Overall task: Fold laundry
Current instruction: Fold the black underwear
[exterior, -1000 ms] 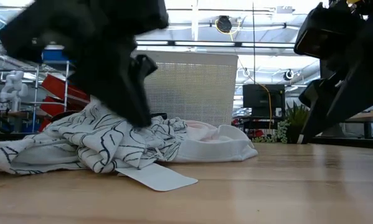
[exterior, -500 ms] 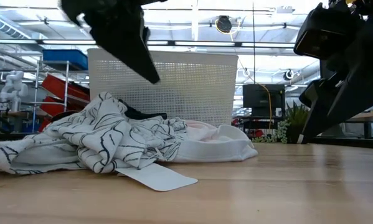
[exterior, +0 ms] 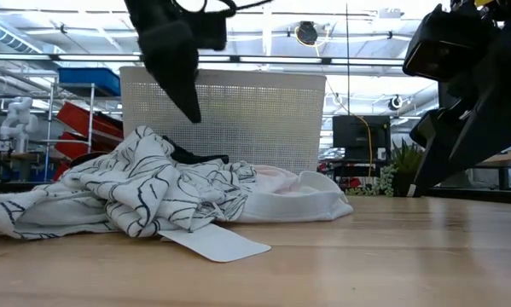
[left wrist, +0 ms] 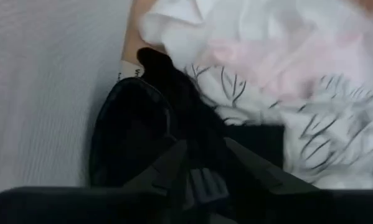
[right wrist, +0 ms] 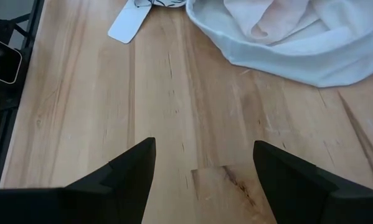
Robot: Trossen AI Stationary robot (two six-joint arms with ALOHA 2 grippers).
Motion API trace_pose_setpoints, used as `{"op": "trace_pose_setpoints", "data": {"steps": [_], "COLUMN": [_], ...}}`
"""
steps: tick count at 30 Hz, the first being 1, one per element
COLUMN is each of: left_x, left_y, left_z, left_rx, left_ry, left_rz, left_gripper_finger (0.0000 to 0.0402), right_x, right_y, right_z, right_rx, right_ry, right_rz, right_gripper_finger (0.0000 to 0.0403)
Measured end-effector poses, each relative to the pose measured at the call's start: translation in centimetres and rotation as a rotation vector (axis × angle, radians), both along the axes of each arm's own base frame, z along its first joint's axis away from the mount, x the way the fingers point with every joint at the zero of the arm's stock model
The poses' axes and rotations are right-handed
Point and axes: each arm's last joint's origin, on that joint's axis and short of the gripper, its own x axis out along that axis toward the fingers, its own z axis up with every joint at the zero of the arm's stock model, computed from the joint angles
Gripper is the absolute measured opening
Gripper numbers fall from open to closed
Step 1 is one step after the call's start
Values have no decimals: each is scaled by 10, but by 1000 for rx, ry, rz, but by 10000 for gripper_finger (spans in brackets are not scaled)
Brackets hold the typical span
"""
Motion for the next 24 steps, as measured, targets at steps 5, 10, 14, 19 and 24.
{"op": "trace_pose_setpoints", "data": {"steps": [5, 10, 14, 19, 24], "left_x": [10, 19, 26, 35, 46], "left_y": [0, 2, 6, 8, 10], "left_z": [-12, -20, -38, -63, -78], "left_rx": [53, 70, 46, 74, 49], "left_ry": [40, 2, 54, 105, 89], "left_rz": [-143, -43, 24, 86, 87], "left_gripper_finger": [156, 190, 194, 194, 194], "right_x": [0, 0, 0, 0, 0], "right_y": [0, 0, 0, 0, 0], "right_z": [0, 0, 0, 0, 0], "right_rx": [0, -11, -12, -12, -12], "right_ry": [1, -1, -1, -2, -2], "right_rz": [0, 10, 11, 11, 12], "right_gripper_finger": [256, 256, 256, 256, 256]}}
